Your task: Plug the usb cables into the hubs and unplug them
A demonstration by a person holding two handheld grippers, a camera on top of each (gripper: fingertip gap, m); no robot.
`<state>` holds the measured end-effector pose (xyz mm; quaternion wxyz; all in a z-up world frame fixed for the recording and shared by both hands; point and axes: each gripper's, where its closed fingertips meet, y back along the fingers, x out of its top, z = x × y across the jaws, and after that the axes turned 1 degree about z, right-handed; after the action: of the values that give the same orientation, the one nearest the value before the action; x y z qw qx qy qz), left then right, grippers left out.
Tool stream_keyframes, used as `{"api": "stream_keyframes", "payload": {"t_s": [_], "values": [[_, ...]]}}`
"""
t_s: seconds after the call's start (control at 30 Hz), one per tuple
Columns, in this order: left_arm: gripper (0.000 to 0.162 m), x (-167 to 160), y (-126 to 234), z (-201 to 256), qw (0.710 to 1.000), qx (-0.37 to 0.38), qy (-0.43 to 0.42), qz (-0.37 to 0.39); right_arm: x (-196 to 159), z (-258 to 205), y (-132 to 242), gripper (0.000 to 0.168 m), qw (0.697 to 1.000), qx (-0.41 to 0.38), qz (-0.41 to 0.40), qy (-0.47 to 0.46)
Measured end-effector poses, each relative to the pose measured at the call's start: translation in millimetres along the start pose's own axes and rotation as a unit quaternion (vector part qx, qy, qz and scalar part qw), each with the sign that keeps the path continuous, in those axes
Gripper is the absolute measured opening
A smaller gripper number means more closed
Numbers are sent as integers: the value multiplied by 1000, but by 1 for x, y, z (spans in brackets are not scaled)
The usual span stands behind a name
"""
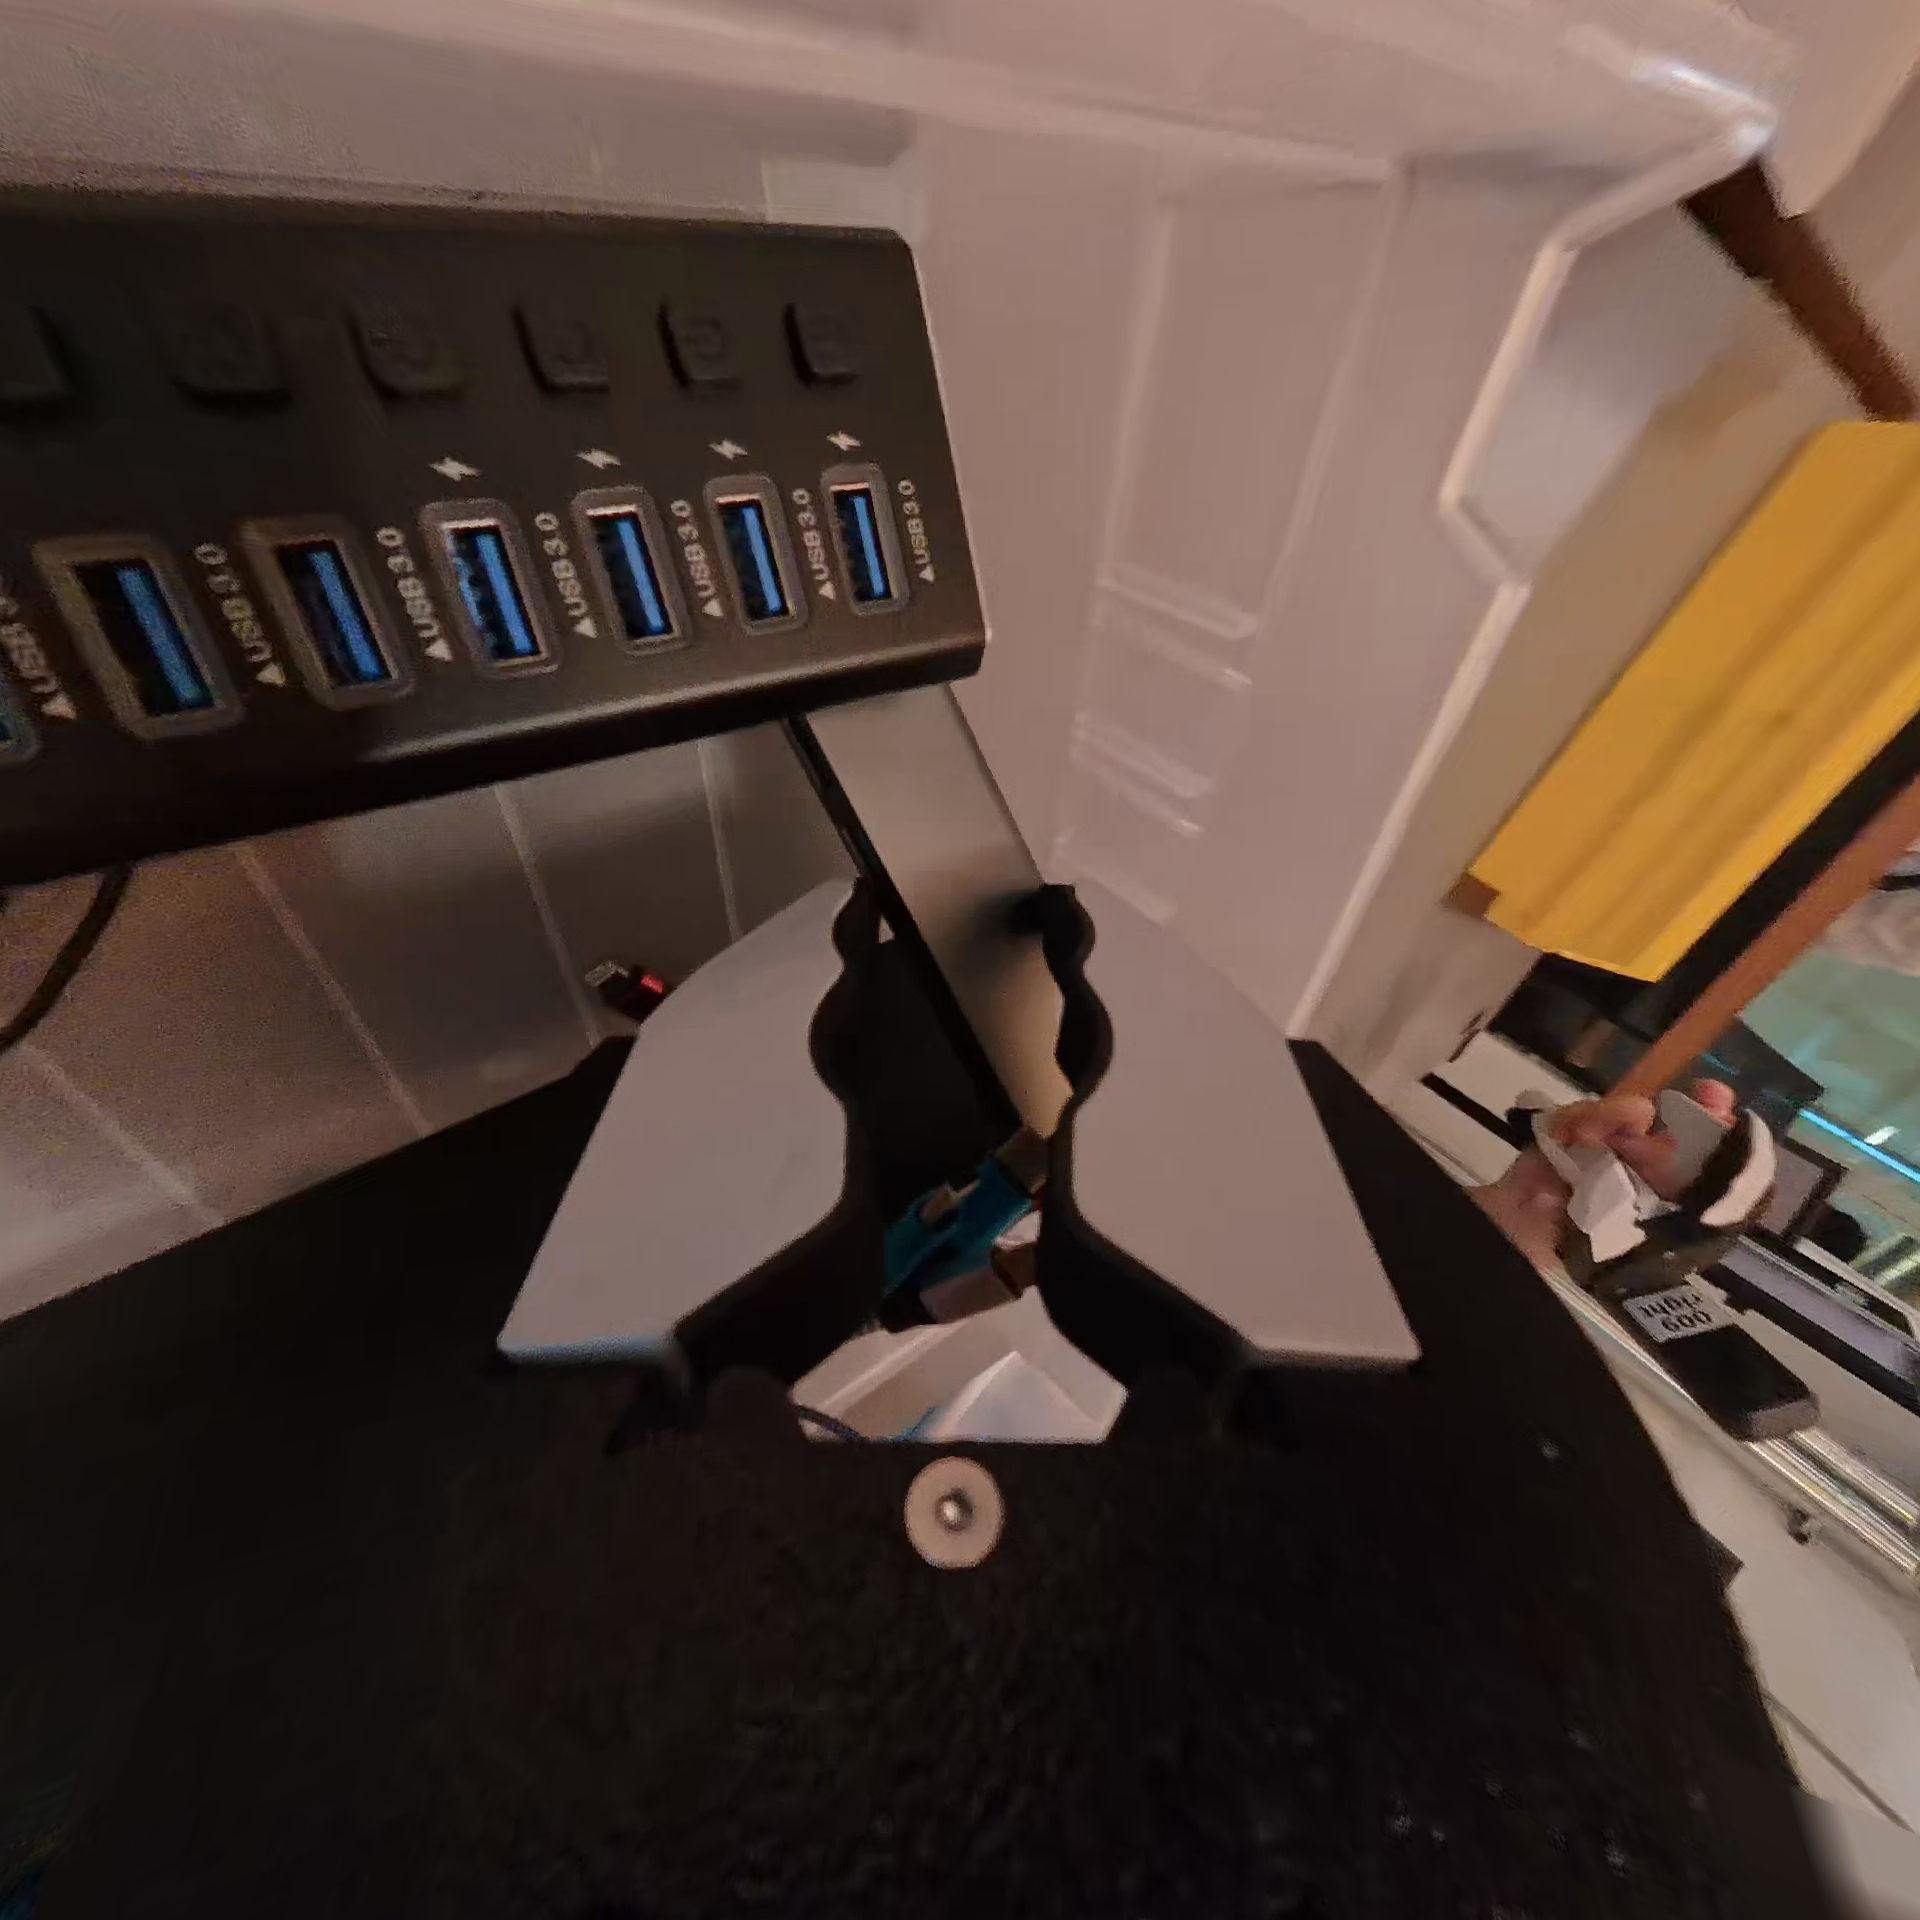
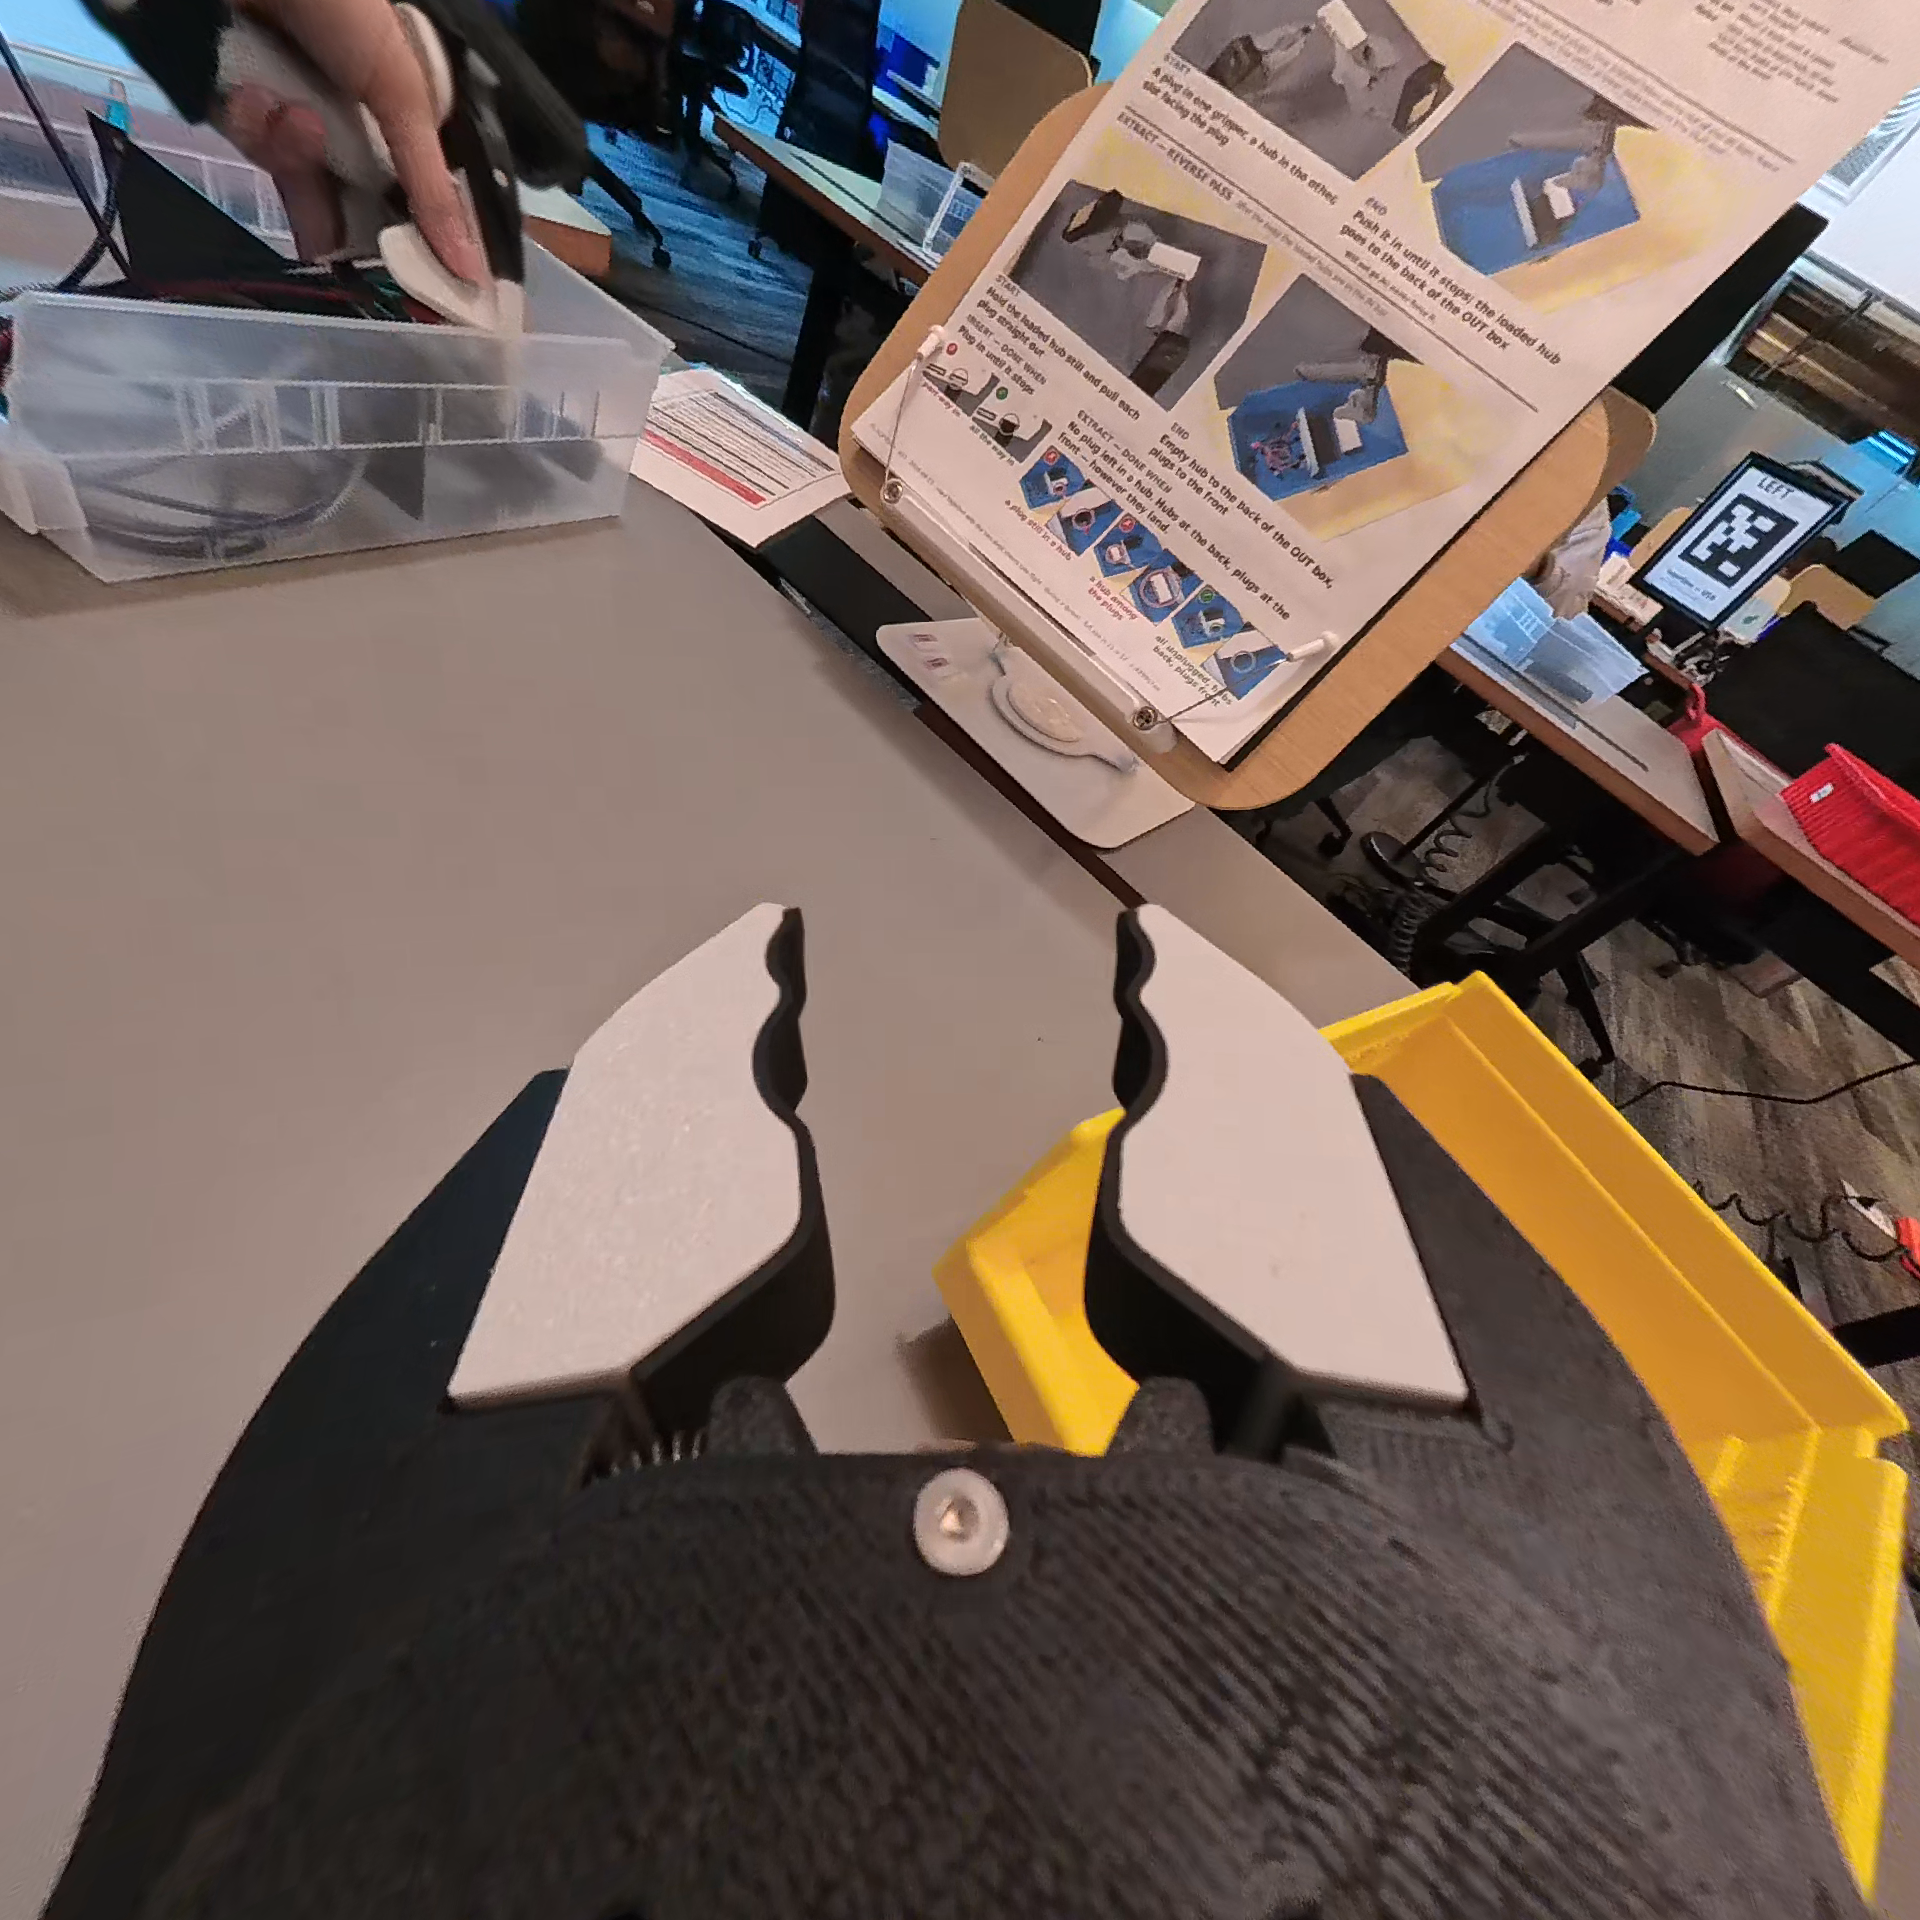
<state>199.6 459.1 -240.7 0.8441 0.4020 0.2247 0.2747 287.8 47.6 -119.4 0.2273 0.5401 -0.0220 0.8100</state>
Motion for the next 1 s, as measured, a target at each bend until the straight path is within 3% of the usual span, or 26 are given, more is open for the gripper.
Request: {"api": "stream_keyframes", "payload": {"t_s": [0.07, 0.1, 0.17, 0.37, 0.53, 0.7, 0.8, 1.0], "values": [[26, 0, 3, -1, 999, -25, -7, 19, -1, 3, 2, 58, 1000, -4, -1, -3], [15, 3, 8, 3, 998, -51, -10, 38, -1, 4, 2, 58, 1000, -6, 0, -5], [14, 4, 19, 8, 993, -97, -7, 65, -1, 5, 4, 58, 1000, -6, 1, -10], [13, -6, 43, 7, 986, -131, -30, 101, 1, 3, 6, 58, 1000, -4, 4, -11], [14, -31, 64, 23, 987, -133, -63, 61, 3, -1, 7, 58, 1000, 1, -2, -2], [14, -62, 89, 53, 977, -132, -164, 15, 7, -7, 6, 58, 1000, 8, 2, 3], [12, -65, 120, 95, 953, -189, -224, 79, 14, -12, 6, 58, 1000, 13, 13, -2], [11, -106, 194, 195, 858, -256, -374, 239, 44, -26, 11, 58, 995, 33, 80, -46]]}}
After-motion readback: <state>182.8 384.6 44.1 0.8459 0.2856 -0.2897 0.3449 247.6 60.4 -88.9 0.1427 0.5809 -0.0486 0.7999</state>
